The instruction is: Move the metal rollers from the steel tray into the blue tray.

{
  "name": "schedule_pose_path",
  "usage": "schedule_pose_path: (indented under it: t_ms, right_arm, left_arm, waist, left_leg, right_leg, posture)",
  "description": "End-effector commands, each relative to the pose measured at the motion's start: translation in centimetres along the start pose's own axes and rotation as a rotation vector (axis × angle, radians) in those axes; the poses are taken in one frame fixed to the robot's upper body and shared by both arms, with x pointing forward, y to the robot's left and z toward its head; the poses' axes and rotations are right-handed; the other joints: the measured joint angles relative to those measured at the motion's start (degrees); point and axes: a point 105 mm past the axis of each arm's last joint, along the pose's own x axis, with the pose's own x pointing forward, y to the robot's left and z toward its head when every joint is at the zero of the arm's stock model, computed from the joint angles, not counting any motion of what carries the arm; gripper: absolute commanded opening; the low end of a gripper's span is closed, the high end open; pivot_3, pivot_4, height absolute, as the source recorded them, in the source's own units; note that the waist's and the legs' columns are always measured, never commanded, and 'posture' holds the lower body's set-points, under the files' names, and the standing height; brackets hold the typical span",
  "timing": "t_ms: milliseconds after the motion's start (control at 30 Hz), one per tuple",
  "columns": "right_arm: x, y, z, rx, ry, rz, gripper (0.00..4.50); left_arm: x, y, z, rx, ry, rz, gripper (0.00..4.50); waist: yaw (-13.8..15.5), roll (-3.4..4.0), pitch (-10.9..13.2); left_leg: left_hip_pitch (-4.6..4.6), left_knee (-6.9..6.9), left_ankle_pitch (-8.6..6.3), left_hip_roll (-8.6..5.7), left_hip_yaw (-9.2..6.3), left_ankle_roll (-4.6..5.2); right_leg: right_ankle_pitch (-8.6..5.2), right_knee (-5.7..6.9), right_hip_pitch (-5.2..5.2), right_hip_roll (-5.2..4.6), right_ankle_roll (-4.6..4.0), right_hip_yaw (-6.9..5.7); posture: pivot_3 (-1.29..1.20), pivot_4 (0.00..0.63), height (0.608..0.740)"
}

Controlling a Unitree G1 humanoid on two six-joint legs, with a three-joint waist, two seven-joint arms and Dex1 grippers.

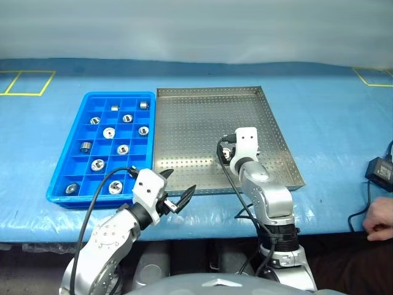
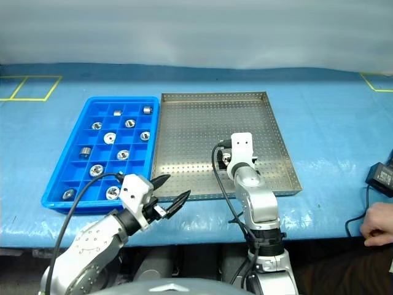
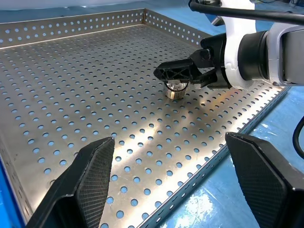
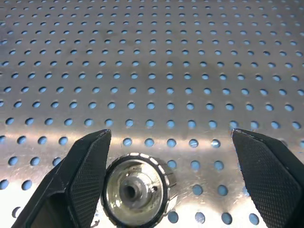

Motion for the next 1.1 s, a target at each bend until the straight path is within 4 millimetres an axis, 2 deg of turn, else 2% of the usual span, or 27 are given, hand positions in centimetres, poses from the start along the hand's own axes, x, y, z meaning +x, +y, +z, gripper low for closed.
schedule_pose_path:
  t_ms: [33,200,300,433,500,667,767,933,1100]
  right_arm:
    - [-0.3,1.0,0.8,-0.005,-0.037,0.04,4.27]
    - [-0.2,1.3,-0.1,-0.007,-0.009,0.053,4.27]
    - [-0.2,1.3,-0.5,-0.011,0.002,0.058,3.65]
    - [-0.3,1.6,-0.1,-0.02,-0.007,0.072,2.29]
    - [-0.3,1.8,0.4,-0.027,-0.019,0.084,1.85]
    - [-0.4,3.4,2.9,-0.078,-0.084,0.153,1.85]
    - [-0.7,6.2,5.5,-0.131,-0.157,0.274,1.85]
    - [-1.5,10.9,8.1,-0.21,-0.231,0.454,1.85]
    - [-2.5,15.3,8.6,-0.248,-0.239,0.624,1.85]
  left_arm:
    - [0.2,-0.6,0.7,0.002,-0.034,-0.03,4.07]
    - [0.2,-0.5,0.6,-0.003,-0.036,-0.027,4.07]
    - [0.2,-0.5,0.5,-0.006,-0.035,-0.024,4.07]
    - [0.2,-0.4,0.5,-0.009,-0.036,-0.012,4.07]
    - [0.2,-0.3,0.5,-0.01,-0.039,-0.001,4.07]
    - [-0.1,1.4,1.3,-0.011,-0.101,0.133,4.07]
    - [-1.0,3.7,2.6,-0.014,-0.171,0.303,4.07]
    - [-2.8,5.5,3.4,-0.002,-0.208,0.438,4.07]
    - [-4.5,6.0,3.0,-0.005,-0.184,0.514,4.07]
  waist:
    - [-0.1,0.0,0.0]
    - [-0.2,0.0,0.0]
    - [-0.2,0.0,0.0]
    - [-0.2,0.0,0.0]
    - [-0.2,0.0,0.0]
    - [0.0,0.0,0.0]
    - [0.2,0.0,0.0]
    - [1.6,0.0,0.0]
    - [3.2,-0.01,0.0]
  left_leg:
    - [0.0,0.0,0.0,0.0,0.01,0.0]
    - [0.0,0.0,0.0,0.0,0.0,0.0]
    - [0.0,0.0,0.0,0.0,0.01,0.0]
    - [0.0,0.0,0.0,0.01,0.0,0.0]
    - [0.0,-0.01,0.0,0.0,0.0,0.0]
    - [0.01,0.0,0.0,0.0,0.01,0.0]
    - [0.0,-0.01,0.0,-0.03,0.01,0.0]
    - [-0.01,-0.06,0.0,-0.06,-0.09,0.0]
    - [-0.05,-0.1,0.0,-0.03,-0.15,-0.01]
  right_leg:
    - [0.01,0.0,0.0,0.0,0.01,0.01]
    - [0.01,0.0,0.0,-0.01,0.02,0.01]
    - [0.01,0.0,0.0,-0.01,0.02,0.02]
    - [0.01,0.0,-0.01,0.0,0.01,0.01]
    - [0.01,0.0,-0.01,0.0,0.02,0.01]
    - [0.01,0.01,-0.01,0.0,0.02,0.02]
    - [0.02,0.02,-0.02,0.04,0.03,0.01]
    - [0.16,0.03,-0.03,0.13,0.26,-0.08]
    - [0.16,-0.01,-0.03,0.06,0.25,-0.14]
  posture:
    - [0.17,0.15,0.74]
    - [0.18,0.15,0.74]
    - [0.18,0.15,0.74]
    - [0.19,0.15,0.74]
    - [0.2,0.15,0.74]
    - [0.24,0.15,0.74]
    - [0.29,0.15,0.74]
    - [0.37,0.15,0.74]
    - [0.43,0.15,0.74]
